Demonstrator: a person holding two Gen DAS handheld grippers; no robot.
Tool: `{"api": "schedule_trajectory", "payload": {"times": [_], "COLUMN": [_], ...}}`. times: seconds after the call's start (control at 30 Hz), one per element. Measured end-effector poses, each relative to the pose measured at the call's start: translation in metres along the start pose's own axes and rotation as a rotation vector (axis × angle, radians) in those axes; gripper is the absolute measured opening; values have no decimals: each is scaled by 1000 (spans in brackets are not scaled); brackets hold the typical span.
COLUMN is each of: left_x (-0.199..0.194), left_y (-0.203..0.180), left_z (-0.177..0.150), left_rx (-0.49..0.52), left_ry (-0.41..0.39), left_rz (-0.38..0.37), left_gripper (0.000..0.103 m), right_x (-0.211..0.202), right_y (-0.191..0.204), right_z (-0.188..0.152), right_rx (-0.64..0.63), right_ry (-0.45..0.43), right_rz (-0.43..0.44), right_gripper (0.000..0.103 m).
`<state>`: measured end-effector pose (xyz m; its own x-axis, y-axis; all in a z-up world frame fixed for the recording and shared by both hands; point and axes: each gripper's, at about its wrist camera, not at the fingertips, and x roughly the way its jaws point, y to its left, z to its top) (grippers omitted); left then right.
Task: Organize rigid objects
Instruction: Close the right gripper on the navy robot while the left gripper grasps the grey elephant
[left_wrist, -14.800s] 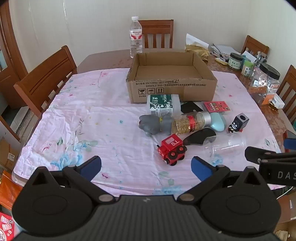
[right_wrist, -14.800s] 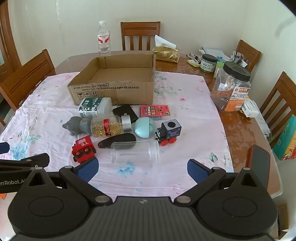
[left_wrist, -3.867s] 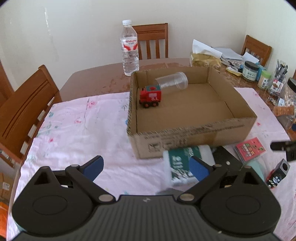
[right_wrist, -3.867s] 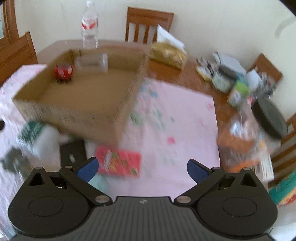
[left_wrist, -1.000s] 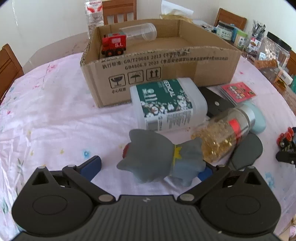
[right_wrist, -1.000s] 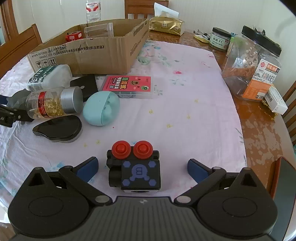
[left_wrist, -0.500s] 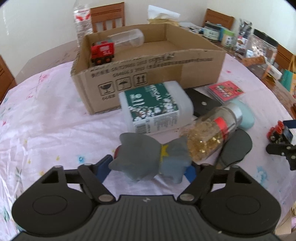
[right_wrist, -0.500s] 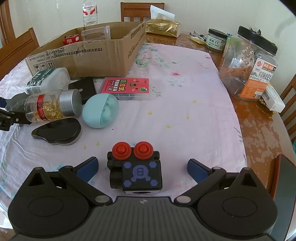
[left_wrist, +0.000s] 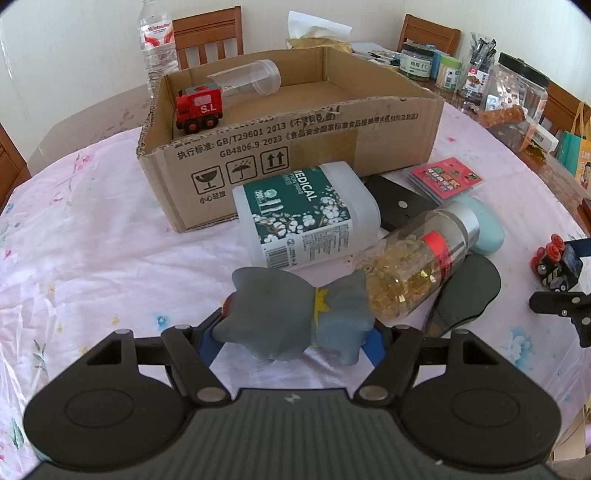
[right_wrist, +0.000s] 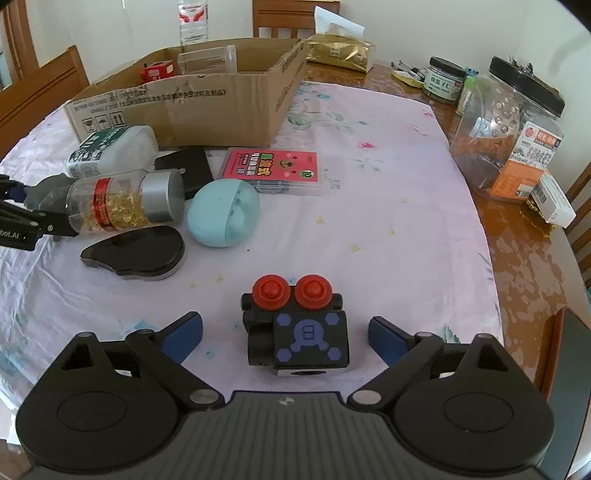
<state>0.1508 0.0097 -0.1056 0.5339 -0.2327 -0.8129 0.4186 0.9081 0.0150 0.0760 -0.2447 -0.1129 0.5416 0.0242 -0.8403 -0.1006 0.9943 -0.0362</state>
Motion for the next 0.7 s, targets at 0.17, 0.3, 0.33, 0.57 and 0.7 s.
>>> {"api": "schedule_trajectory", "payload": {"times": [0.17, 0.3, 0.33, 0.57, 0.7], "left_x": [-2, -4, -4, -5, -6], "left_y": [4, 5, 6, 6, 7], "left_z": [-1, -2, -1, -1, 0], "left_rx": [-5, -3, -2, 7, 6], "left_ry": [1, 6, 4, 5, 1], "left_rz": [8, 7, 9, 8, 3], "left_gripper": [73, 73, 73, 74, 74], "right_x": [-4, -8, -9, -10, -11], "right_y": [-1, 0, 1, -1, -4], "right_z": [-1, -3, -3, -3, -4], "right_rx": [0, -21, -27, -30, -33], "right_ry": [-6, -10, -9, -12, -16], "right_rz": [0, 8, 9, 17, 23], "right_gripper": [85, 77, 75, 71, 70]}}
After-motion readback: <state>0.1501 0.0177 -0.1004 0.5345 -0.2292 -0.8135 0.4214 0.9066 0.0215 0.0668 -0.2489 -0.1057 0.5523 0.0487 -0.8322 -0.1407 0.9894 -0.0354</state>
